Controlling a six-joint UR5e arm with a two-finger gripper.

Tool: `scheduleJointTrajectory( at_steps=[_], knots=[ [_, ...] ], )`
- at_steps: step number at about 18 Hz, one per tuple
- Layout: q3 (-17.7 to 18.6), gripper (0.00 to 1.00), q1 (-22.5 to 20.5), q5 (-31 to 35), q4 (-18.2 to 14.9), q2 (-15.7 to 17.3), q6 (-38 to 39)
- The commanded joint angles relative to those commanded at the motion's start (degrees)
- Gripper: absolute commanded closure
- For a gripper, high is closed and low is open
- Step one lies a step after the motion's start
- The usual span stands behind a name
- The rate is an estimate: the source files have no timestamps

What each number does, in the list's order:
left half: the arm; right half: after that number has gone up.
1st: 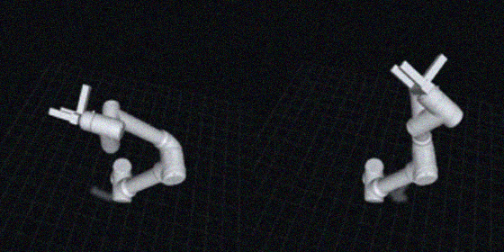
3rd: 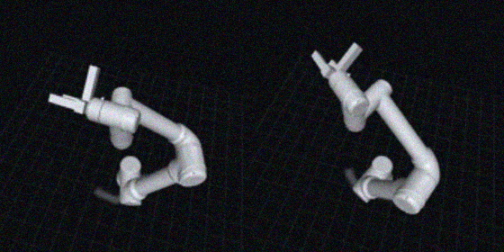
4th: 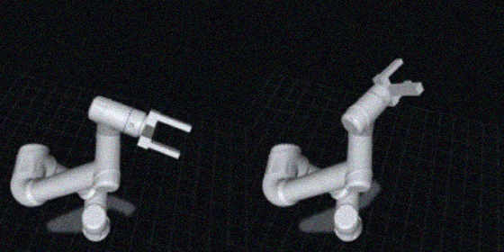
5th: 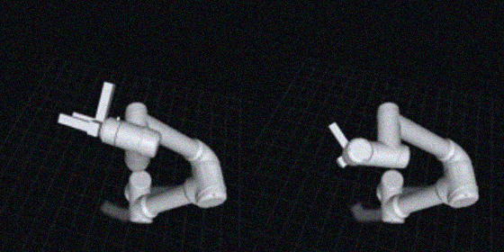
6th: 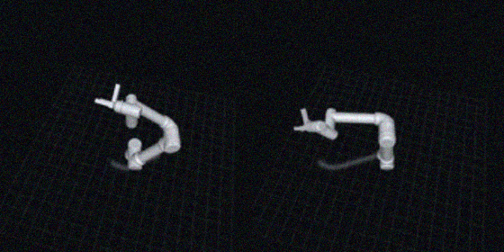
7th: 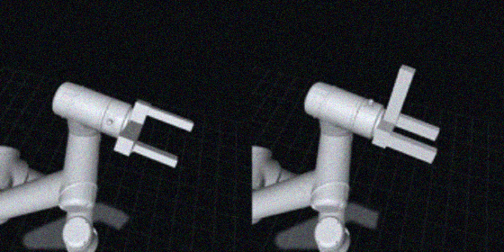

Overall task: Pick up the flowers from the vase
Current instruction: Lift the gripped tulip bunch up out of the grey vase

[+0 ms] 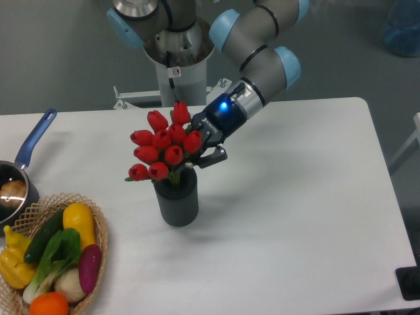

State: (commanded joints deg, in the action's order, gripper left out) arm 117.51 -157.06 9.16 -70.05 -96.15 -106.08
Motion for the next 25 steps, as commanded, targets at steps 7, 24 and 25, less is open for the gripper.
scheduleJointTrajectory(
  at_steps=[7,24,25],
  knots=[
    [0.1,0.52,-0.2,-4.8,0.0,0.0,0.0],
    [-0.3,0.52,-2.3,-6.3,-0.1,3.5,8.0],
    [-0.2,0.52,-2.6,-6.3,-0.1,3.8,9.0]
  ],
)
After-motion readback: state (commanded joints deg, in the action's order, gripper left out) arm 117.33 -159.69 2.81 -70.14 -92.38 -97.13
